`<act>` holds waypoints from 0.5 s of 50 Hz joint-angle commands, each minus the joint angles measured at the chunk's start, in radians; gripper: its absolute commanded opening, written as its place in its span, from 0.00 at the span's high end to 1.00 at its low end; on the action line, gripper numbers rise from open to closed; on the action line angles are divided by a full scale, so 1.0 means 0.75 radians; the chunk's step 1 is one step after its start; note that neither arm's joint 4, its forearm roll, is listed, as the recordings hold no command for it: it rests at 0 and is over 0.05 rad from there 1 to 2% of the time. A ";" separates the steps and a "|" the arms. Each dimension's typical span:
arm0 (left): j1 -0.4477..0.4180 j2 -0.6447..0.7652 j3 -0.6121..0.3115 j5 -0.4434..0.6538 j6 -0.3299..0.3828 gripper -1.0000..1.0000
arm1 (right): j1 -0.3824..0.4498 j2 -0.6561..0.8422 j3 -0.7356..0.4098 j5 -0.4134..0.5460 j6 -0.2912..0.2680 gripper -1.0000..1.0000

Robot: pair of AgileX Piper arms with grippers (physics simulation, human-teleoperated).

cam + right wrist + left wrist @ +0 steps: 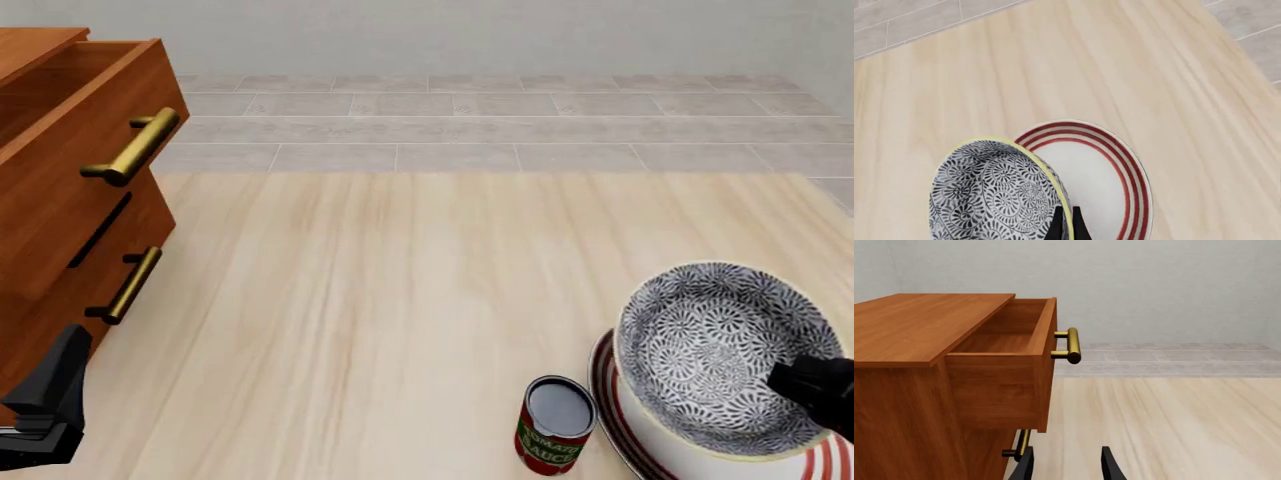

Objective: Put the bowl on the plate.

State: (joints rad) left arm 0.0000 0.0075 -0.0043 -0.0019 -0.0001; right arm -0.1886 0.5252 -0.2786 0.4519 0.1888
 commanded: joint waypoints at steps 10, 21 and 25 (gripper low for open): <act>0.000 0.000 0.000 0.000 -0.001 0.00 | -0.056 -0.015 0.129 -0.080 0.045 1.00; 0.000 0.000 0.000 0.000 0.000 0.00 | -0.067 0.016 0.201 -0.156 0.068 1.00; 0.000 0.000 0.000 0.000 0.000 0.00 | -0.073 0.033 0.215 -0.181 0.074 1.00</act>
State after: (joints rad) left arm 0.0000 0.0076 -0.0043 -0.0019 -0.0001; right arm -0.2314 0.5322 -0.1518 0.3615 0.2284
